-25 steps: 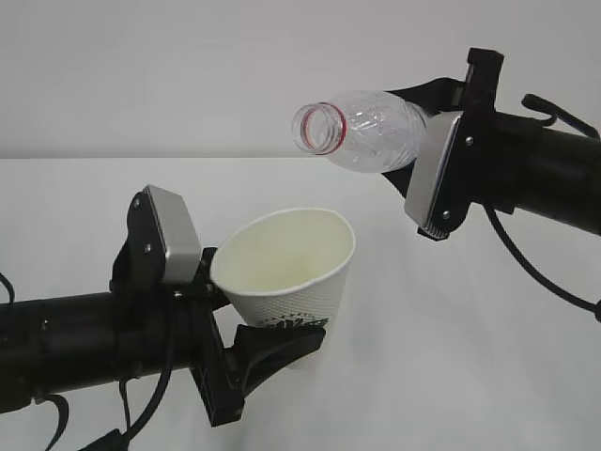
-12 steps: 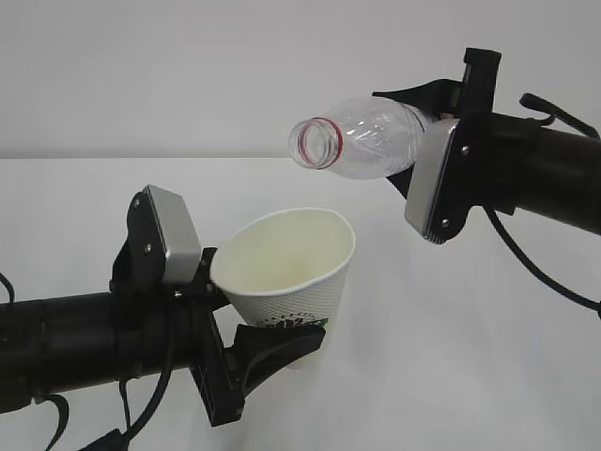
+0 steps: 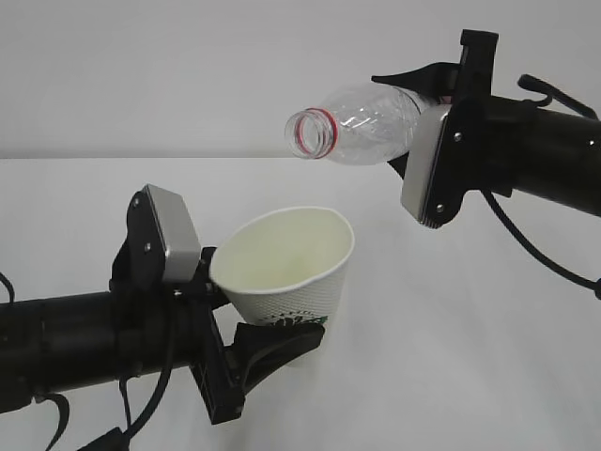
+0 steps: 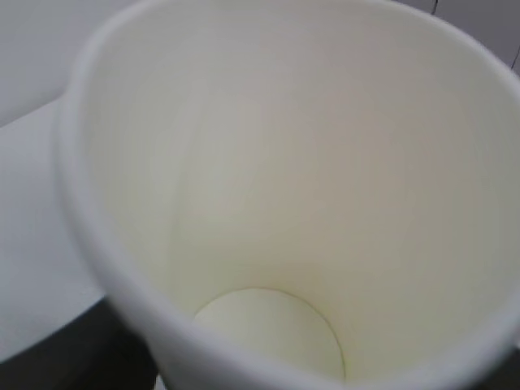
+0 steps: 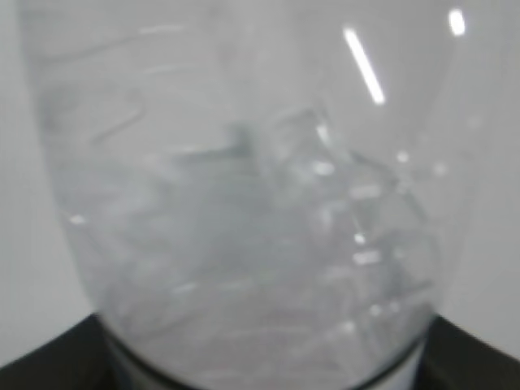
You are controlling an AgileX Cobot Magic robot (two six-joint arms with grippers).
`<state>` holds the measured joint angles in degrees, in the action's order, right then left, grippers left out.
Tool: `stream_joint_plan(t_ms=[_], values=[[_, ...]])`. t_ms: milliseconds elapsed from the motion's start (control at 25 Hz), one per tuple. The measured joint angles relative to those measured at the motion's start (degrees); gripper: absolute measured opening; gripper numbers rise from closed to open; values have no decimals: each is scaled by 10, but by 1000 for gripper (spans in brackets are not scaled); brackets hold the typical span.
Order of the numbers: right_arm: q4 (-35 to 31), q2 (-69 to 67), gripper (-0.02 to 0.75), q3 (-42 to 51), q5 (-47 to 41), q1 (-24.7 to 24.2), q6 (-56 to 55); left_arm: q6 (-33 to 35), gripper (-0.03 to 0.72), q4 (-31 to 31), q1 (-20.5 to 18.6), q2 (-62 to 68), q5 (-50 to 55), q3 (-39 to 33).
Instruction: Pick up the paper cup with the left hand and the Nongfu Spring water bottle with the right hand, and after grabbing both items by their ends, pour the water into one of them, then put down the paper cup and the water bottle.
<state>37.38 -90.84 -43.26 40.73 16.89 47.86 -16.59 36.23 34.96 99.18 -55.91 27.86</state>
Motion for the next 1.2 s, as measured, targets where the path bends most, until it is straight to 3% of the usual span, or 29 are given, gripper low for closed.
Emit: stream_joint_plan(t_ms=[1200], values=[[1, 0, 447, -8, -27, 0, 77, 15, 528, -50, 0, 0, 1, 0]])
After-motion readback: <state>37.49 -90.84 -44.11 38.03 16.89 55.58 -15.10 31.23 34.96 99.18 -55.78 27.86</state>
